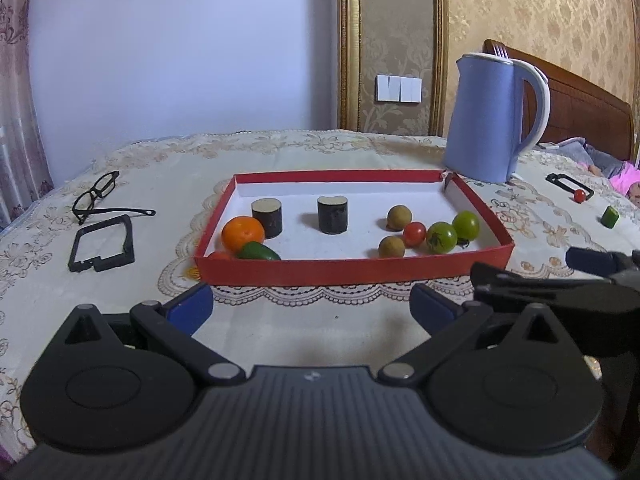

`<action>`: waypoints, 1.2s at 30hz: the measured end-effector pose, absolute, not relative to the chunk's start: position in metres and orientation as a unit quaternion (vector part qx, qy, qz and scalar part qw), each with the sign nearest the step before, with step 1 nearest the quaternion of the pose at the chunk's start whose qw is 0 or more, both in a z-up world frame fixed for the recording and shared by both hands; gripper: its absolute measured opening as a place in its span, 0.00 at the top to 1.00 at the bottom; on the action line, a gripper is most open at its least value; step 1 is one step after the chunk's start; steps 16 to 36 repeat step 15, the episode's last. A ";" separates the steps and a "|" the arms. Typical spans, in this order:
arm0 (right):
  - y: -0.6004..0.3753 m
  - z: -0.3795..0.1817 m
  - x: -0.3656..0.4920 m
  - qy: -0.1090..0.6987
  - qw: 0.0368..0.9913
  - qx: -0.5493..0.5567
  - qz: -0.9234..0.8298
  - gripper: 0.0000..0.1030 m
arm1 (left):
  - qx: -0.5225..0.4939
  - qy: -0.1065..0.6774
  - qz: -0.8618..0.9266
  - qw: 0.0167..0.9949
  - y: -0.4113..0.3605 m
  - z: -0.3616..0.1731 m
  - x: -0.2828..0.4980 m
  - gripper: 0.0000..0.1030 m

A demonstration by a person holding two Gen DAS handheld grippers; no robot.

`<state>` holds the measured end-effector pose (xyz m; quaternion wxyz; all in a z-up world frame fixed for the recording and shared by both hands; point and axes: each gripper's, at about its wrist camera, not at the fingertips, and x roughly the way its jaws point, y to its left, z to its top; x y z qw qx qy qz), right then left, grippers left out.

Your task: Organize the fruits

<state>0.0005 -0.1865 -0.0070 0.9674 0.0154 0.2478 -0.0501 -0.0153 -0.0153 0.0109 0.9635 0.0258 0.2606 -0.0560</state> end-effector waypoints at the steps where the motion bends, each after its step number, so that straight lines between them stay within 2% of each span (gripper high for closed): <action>1: -0.185 -0.007 0.000 0.246 0.968 0.013 -0.051 0.03 | 0.026 0.262 -0.058 0.963 -0.015 0.011 -0.016 0.00; 36: -0.178 -0.012 0.004 0.256 0.965 0.015 -0.055 0.03 | 0.049 0.260 -0.040 0.964 -0.015 0.008 -0.012 0.00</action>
